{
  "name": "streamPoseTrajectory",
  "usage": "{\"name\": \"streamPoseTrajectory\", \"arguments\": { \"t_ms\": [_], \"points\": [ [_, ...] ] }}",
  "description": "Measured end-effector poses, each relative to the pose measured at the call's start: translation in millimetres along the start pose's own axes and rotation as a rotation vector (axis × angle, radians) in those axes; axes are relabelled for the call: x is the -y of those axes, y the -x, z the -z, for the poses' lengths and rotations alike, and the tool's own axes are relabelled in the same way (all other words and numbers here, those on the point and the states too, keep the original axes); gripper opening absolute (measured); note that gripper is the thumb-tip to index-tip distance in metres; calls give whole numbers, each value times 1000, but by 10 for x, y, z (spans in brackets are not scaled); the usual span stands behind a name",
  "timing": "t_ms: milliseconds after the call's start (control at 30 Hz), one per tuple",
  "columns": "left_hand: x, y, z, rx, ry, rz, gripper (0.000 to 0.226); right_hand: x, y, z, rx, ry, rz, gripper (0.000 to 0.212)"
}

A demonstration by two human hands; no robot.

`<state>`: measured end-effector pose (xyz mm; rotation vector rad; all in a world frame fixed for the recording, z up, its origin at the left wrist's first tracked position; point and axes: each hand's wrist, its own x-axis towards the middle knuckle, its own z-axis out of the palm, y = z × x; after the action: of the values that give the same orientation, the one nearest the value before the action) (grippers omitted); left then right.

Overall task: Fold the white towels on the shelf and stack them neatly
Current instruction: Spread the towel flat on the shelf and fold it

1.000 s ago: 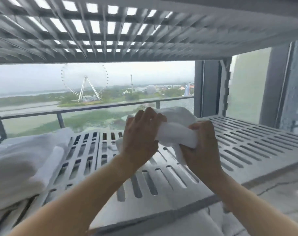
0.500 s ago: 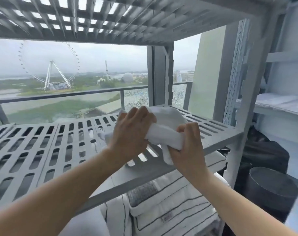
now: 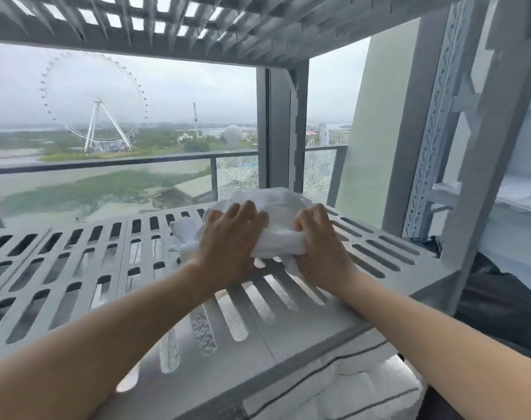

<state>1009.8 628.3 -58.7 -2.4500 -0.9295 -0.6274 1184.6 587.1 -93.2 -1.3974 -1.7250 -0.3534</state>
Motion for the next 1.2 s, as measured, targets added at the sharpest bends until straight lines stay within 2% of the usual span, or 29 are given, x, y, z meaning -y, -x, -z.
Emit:
{"name": "streamPoseTrajectory", "arguments": {
  "t_ms": [200,333,467,600,733,800,967,1100,1200],
  "points": [
    [267,73,-197,-22,-61,-4,53,-153,-368,-274,100,-79,142,35],
    [579,200,-190,65,-153,38,51,-60,-637,-578,160,-102,272,25],
    [894,394,-123,218,-210,234,51,221,-847,-977,246,-159,385,26],
    [1163,466,25,361,-140,437,45,483,-881,-1310,308,-290,413,31],
    [1155,634,-21,207,-14,478,41,418,-840,-1424,332,-336,424,41],
    [1127,689,-49,171,-25,473,36,404,-823,-1401,322,-363,418,45],
    [1121,686,14,86,11,500,29,528,-809,-1328,141,-245,368,32],
    [1123,668,-17,39,37,440,28,573,-747,-1253,8,-90,526,25],
    [1129,679,5,-77,93,426,30,584,-733,-1239,73,-83,677,34]
  ]
}}
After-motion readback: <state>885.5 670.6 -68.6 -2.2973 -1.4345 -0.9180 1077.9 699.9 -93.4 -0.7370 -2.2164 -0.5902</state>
